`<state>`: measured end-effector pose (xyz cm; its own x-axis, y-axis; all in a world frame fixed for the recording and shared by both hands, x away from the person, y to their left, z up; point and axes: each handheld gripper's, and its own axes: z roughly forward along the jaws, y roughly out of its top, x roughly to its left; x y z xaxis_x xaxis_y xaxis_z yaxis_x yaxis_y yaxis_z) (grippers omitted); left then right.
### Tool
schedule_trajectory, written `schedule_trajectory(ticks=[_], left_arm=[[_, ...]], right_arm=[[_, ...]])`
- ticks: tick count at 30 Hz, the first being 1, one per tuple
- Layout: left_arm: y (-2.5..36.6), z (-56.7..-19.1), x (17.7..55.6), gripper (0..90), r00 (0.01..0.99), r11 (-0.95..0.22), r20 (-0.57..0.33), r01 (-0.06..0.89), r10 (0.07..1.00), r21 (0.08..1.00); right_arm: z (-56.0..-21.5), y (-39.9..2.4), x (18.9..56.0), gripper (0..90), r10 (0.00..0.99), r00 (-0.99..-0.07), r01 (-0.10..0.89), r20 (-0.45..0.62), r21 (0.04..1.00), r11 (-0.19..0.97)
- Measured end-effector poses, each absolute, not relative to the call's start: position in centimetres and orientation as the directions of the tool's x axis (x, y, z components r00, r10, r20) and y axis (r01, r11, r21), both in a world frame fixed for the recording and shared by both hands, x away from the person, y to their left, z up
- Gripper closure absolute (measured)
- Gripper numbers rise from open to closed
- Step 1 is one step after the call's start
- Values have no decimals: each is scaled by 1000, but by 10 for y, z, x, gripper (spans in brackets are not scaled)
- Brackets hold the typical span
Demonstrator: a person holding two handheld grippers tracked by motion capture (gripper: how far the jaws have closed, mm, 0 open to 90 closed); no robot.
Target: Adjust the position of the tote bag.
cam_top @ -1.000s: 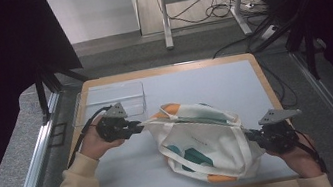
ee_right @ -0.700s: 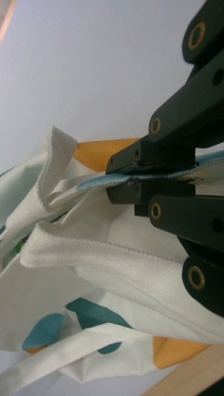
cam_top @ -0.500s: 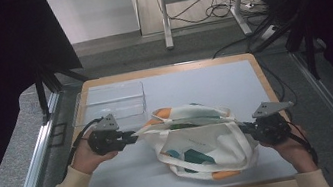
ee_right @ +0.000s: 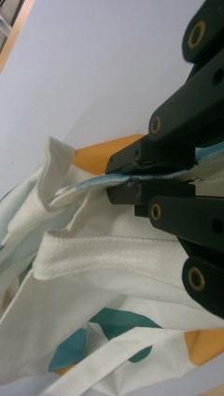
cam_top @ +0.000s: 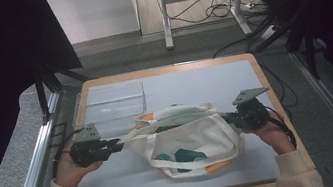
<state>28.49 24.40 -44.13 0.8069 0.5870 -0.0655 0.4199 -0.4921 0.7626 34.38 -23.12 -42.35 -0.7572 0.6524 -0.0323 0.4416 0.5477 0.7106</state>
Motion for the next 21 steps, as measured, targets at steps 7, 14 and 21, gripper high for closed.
schedule_trajectory(ticks=[7,14,21], left_arm=[[241,-447,285,777,802,-492,-74,434,593,755],[239,-449,286,770,795,-486,-79,442,601,753],[242,-446,286,595,780,-437,-97,443,618,783]], right_arm=[[-433,-233,359,824,646,-763,442,-19,714,543],[-438,-237,361,783,648,-762,462,17,716,524],[-430,-241,355,513,645,-764,458,26,727,512]])
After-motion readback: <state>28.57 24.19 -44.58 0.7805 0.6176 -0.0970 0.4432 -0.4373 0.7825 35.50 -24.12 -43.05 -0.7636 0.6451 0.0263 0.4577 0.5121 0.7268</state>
